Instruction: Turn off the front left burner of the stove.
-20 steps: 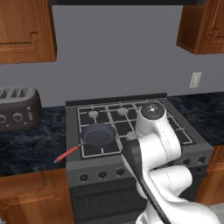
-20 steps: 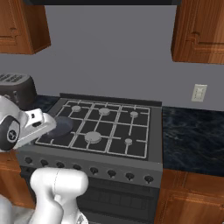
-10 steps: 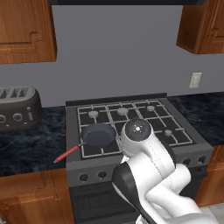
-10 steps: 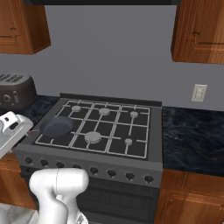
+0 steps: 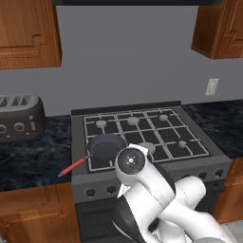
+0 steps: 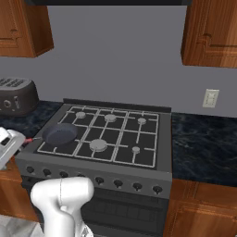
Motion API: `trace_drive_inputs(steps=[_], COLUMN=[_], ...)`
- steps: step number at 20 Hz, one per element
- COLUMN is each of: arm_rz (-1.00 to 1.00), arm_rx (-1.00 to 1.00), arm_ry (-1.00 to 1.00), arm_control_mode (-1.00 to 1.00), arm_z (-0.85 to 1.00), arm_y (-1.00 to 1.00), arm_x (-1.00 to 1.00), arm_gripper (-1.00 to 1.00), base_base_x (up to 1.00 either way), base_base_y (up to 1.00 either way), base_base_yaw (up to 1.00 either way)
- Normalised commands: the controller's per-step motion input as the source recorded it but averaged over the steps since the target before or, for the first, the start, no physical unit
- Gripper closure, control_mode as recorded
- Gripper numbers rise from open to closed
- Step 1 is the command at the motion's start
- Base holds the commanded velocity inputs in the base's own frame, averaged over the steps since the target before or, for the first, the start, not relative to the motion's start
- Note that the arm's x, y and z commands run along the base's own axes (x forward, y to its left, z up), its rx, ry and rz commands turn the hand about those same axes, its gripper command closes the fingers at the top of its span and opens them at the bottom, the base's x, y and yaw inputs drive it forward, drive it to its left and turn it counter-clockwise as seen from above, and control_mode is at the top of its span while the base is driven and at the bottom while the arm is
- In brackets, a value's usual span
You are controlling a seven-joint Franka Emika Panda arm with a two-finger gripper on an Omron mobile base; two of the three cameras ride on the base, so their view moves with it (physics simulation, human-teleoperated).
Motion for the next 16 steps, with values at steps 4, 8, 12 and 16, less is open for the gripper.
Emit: trace_drive_inputs(steps=[4, 8, 12, 16], arm_rz=[0.00, 0.00, 0.00, 0.00], arm_rx=[0.00, 0.00, 0.00, 0.00], arm_ry=[-0.27, -0.35, -0.34, -0.28], arm_control_mode=[-1.00, -1.00, -1.00, -1.00], arm_z=[-0.79, -0.71, -0.71, -0.48], arm_y=[0.53, 0.40, 0.31, 0.00], arm_x=[0.00, 0.00, 0.00, 0.00], arm_gripper=[-1.00, -1.00, -1.00, -1.00], base_base_x=[0.00, 0.00, 0.00, 0.00], base_base_y=[0.00, 0.00, 0.00, 0.00], base_base_yaw=[0.00, 0.00, 0.00, 0.00])
